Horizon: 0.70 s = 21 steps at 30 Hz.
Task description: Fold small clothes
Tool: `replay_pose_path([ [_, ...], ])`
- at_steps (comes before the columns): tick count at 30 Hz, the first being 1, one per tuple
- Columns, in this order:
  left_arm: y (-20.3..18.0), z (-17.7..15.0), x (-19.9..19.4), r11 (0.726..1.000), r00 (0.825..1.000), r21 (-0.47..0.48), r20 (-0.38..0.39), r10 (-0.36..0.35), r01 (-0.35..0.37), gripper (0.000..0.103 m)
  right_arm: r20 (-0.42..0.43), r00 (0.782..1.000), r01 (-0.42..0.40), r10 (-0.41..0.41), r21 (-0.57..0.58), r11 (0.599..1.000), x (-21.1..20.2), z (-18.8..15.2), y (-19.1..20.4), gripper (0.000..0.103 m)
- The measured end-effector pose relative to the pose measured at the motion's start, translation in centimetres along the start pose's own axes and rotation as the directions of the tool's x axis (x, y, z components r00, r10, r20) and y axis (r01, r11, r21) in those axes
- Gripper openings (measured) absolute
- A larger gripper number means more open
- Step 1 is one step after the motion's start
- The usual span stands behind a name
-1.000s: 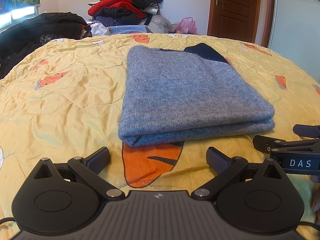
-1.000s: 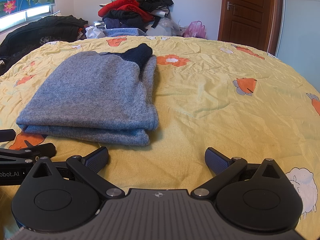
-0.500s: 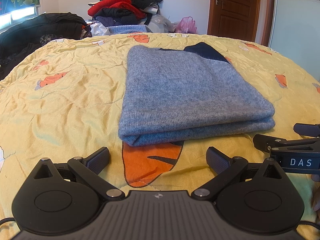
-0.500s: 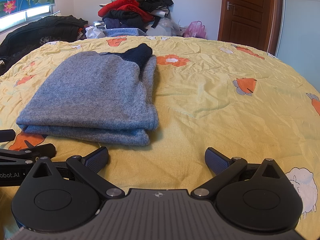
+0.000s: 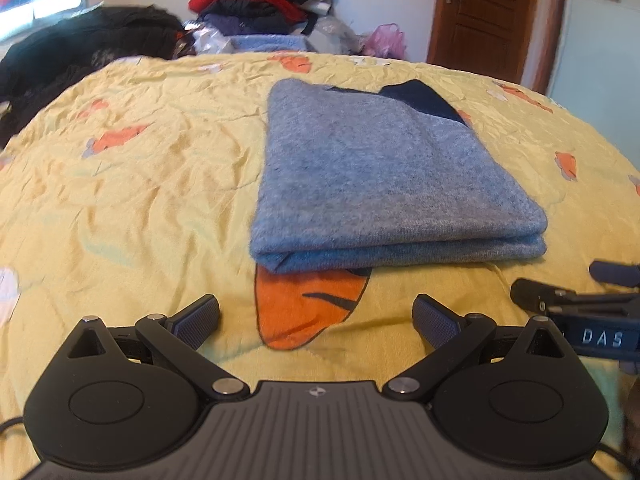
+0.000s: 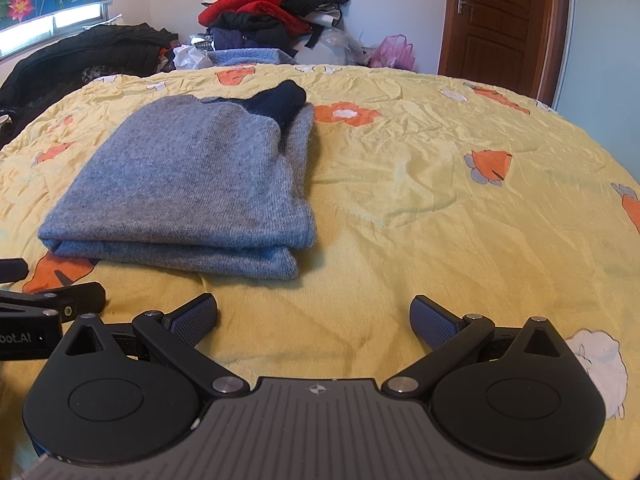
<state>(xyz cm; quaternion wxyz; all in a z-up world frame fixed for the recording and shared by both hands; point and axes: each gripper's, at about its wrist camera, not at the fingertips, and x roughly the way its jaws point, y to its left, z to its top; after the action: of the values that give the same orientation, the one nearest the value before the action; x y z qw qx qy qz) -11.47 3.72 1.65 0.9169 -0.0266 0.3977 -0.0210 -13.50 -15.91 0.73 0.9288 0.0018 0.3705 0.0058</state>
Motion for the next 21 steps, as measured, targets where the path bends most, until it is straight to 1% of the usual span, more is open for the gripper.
replay_pose_path([
  [2, 0.7, 0.0, -0.9, 0.998, 1.000, -0.061, -0.004, -0.021, 0.021, 0.103, -0.012, 1.000, -0.005, 0.005, 0.010, 1.000, -0.6, -0.3, -0.1, 0.103],
  [3, 1.0, 0.0, -1.3, 0.996, 1.000, -0.085, -0.002, -0.017, 0.017, 0.103, -0.014, 1.000, -0.010, 0.010, 0.013, 1.000, -0.9, -0.4, -0.1, 0.103],
  [5, 1.3, 0.0, -2.3, 0.994, 1.000, -0.109, 0.004, 0.017, -0.017, 0.103, -0.026, 0.999, -0.022, 0.022, 0.010, 1.000, -1.5, -0.6, -0.1, 0.103],
  [7, 1.3, 0.3, -3.2, 0.993, 0.999, -0.109, 0.011, 0.049, -0.048, 0.103, -0.041, 0.999, -0.031, 0.031, 0.017, 0.999, -1.9, -0.5, -0.1, 0.103],
  [9, 1.3, 0.4, -4.1, 0.993, 0.998, -0.108, 0.029, 0.053, -0.049, 0.103, -0.045, 0.998, -0.044, 0.046, 0.039, 0.998, -2.4, -0.3, -0.2, 0.103],
  [13, 0.9, 0.7, -5.2, 0.994, 0.998, -0.102, 0.044, 0.045, -0.040, 0.103, -0.024, 0.997, -0.067, 0.069, 0.076, 0.995, -3.4, 0.2, -0.6, 0.103],
  [21, 0.7, 0.9, -5.5, 0.995, 0.998, -0.096, 0.051, 0.036, -0.031, 0.103, -0.024, 0.997, -0.065, 0.067, 0.055, 0.996, -3.7, 0.6, -0.2, 0.103],
])
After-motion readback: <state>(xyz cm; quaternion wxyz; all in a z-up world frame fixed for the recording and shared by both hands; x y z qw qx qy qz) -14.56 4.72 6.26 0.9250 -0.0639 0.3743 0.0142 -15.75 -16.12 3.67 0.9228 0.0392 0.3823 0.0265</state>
